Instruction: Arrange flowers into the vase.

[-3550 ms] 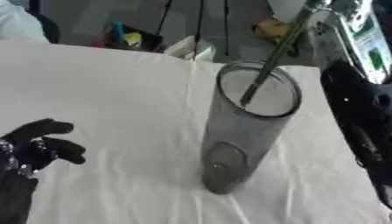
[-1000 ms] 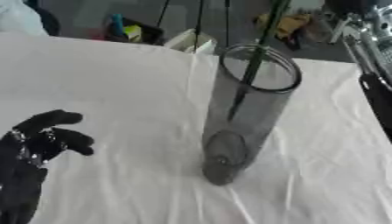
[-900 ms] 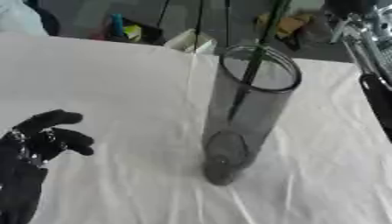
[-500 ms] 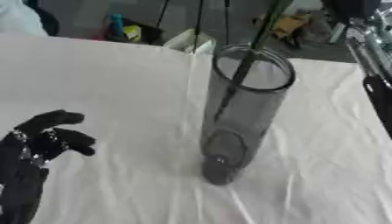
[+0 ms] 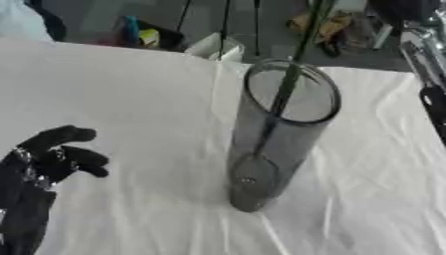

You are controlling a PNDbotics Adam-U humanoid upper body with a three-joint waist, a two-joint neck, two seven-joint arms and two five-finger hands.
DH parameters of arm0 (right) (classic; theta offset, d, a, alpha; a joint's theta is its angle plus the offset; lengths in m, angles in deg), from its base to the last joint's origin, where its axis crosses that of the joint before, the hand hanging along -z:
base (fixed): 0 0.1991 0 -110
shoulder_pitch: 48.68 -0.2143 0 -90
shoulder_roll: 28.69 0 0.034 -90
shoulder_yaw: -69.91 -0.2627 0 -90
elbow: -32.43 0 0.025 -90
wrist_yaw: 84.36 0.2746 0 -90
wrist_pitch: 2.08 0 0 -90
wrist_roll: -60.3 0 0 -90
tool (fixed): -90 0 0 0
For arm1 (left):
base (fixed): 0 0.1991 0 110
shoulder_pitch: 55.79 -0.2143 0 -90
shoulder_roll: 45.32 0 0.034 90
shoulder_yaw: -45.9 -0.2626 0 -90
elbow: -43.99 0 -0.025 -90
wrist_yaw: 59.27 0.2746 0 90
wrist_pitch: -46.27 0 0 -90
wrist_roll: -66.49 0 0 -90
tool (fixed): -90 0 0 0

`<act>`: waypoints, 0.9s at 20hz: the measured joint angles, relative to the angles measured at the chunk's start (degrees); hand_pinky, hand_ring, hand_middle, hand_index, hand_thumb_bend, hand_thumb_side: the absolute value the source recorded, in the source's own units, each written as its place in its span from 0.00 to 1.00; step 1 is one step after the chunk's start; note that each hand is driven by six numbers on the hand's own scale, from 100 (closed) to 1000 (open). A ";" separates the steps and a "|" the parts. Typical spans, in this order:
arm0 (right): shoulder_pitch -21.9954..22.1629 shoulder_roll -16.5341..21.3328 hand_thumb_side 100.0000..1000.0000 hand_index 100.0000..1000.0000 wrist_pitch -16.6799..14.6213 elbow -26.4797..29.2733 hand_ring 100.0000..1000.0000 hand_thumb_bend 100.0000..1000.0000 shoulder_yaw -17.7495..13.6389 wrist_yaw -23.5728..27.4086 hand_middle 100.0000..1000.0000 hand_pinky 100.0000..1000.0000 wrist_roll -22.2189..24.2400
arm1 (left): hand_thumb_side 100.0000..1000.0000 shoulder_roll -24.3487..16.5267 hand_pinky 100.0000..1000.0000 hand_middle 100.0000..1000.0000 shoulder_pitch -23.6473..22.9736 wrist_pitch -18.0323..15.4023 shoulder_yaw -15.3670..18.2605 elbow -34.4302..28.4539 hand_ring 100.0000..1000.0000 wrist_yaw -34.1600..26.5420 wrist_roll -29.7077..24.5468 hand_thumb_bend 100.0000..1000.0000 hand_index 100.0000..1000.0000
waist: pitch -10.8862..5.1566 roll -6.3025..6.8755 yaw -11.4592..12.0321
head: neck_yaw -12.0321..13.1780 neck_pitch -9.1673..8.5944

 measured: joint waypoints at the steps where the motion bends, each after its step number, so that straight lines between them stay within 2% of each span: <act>1: 0.10 0.24 1.00 0.41 -0.02 0.04 0.34 0.45 0.00 -0.38 0.30 0.51 0.18 | 1.00 0.00 0.54 0.72 0.00 0.01 0.00 0.00 0.61 0.00 -0.01 0.02 0.84 | 0.00 0.00 -0.05 | 0.01 0.00; 12: 2.23 1.78 1.00 0.41 -0.90 2.12 0.36 0.46 0.02 -2.38 0.31 0.52 1.12 | 1.00 0.00 0.54 0.72 -0.01 0.10 0.00 0.00 0.61 0.02 -0.09 0.02 0.84 | 0.00 0.00 -0.23 | 0.07 -0.01; 18: 3.51 2.92 1.00 0.45 -1.62 3.95 0.40 0.49 0.10 -4.18 0.35 0.54 2.27 | 1.00 0.00 0.53 0.72 -0.01 0.11 0.00 0.00 0.61 0.02 -0.10 0.02 0.84 | 0.00 0.00 -0.23 | 0.10 -0.02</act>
